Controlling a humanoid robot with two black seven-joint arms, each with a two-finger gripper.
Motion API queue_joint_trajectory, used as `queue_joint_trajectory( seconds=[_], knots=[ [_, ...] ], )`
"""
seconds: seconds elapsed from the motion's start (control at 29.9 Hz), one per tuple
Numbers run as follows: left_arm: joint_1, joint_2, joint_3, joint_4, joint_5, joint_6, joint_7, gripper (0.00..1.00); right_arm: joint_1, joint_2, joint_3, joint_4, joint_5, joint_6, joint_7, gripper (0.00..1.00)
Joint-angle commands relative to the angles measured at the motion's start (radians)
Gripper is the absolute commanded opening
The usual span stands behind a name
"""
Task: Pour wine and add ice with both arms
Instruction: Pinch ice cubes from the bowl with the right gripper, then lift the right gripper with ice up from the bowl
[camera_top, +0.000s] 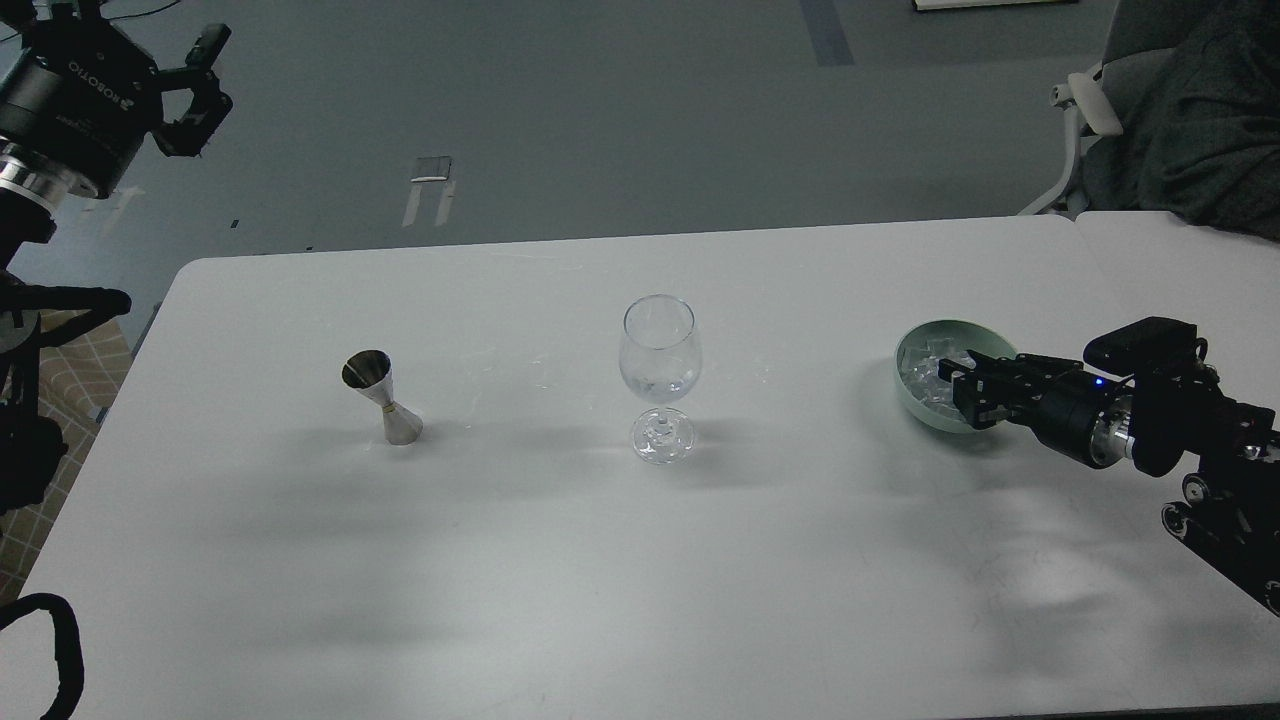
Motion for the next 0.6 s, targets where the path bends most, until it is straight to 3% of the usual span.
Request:
queue_joint_trajectory(
  seconds=[0.0, 0.13, 0.3, 0.57],
  knots=[
    [-0.001, 0.001, 0.001, 0.0, 0.0, 0.0, 0.0, 0.98, 0.001, 0.0, 0.002, 0.001, 0.0, 0.0, 0.001, 0.22],
    [0.001, -0.001, 0.001, 0.0, 0.0, 0.0, 0.0, 0.98, 0.002, -0.017, 0.003, 0.019, 0.003, 0.0, 0.001, 0.07],
    [-0.002, -0.001, 0.001, 0.0, 0.0, 0.0, 0.0, 0.98, 0.007, -0.121, 0.011, 0.111, 0.019, 0.003, -0.004, 0.06],
    [-0.009, -0.001, 0.001, -0.002, 0.002, 0.0, 0.0, 0.98, 0.119, -0.425, 0.069, 0.415, 0.094, 0.09, -0.001, 0.07]
  ],
)
